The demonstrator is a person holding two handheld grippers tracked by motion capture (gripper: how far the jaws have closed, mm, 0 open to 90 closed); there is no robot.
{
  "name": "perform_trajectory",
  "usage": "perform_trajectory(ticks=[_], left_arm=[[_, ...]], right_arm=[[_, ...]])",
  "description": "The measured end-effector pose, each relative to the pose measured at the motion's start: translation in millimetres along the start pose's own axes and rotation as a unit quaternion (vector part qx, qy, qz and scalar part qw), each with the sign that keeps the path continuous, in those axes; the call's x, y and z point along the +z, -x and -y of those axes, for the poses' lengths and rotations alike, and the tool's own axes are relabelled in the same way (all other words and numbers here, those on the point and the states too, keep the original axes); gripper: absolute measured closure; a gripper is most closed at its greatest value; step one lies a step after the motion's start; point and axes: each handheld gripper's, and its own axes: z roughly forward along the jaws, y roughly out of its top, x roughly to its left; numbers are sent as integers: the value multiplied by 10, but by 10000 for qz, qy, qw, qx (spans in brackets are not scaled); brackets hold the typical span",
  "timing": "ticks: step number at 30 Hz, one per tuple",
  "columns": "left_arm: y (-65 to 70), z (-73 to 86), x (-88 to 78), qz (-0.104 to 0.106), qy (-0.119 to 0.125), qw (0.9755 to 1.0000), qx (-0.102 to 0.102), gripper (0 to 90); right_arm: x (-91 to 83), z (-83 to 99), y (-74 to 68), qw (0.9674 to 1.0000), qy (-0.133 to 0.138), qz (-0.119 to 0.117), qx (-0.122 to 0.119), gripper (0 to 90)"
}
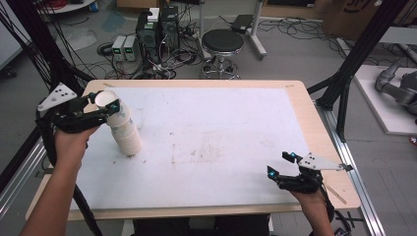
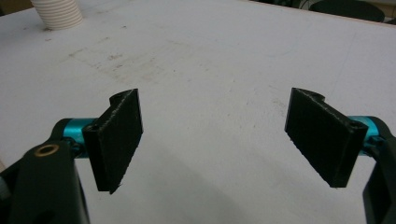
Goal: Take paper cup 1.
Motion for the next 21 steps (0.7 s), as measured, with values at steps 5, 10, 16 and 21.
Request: perform_trajectory(ticks=[5, 10, 16, 21], left_arm=[[63, -187, -125, 43, 425, 9991, 70, 359], [182, -269, -185, 296, 772, 9966, 20, 361], [382, -180, -102, 840, 772, 9934, -93, 361], [544, 82, 53, 1239, 709, 9897, -109, 361]], right_arm=[[3, -8, -5, 10000, 3, -1, 14, 196], [32, -14, -18, 10000, -12, -32, 3, 197], [70, -38, -61, 9999, -8, -87, -68, 197], [88, -37, -73, 9998, -61, -179, -83, 196]])
